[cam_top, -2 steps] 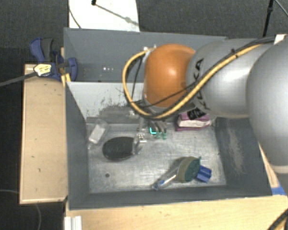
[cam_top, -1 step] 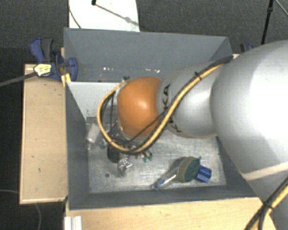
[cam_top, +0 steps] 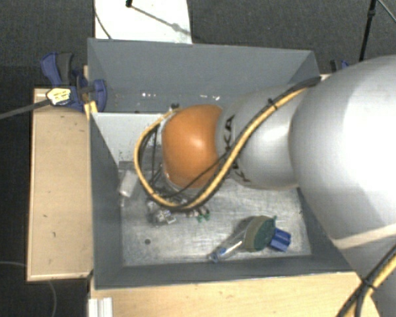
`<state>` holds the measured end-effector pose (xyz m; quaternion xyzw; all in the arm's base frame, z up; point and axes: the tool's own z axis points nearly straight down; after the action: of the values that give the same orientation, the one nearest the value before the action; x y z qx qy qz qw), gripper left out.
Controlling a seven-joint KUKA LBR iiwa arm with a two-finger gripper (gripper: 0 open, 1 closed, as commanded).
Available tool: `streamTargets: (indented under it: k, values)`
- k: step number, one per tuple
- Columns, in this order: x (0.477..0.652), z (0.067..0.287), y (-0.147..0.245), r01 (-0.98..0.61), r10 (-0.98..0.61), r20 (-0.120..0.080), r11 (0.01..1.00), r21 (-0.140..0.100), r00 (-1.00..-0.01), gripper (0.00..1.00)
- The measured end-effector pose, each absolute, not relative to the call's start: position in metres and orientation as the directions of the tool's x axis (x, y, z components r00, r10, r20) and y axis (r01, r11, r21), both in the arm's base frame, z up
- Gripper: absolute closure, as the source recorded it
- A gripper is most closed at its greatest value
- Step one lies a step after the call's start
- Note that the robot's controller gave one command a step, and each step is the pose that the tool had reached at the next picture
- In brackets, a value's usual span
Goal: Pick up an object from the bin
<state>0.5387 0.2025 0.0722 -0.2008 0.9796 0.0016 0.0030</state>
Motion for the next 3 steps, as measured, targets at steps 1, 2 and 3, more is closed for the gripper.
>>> streamTargets:
  k: [1, 2, 3]
  values:
    - [0.516, 0.073, 0.179, -0.74, -0.74, -0.009, 0.673, -0.002, -0.673, 1.0]
    - [0.514, 0.071, 0.179, -0.736, -0.736, -0.005, 0.677, 0.0, -0.677, 0.0]
    - [0.54, 0.137, 0.126, -0.763, -0.763, -0.007, 0.646, -0.008, -0.646, 0.0]
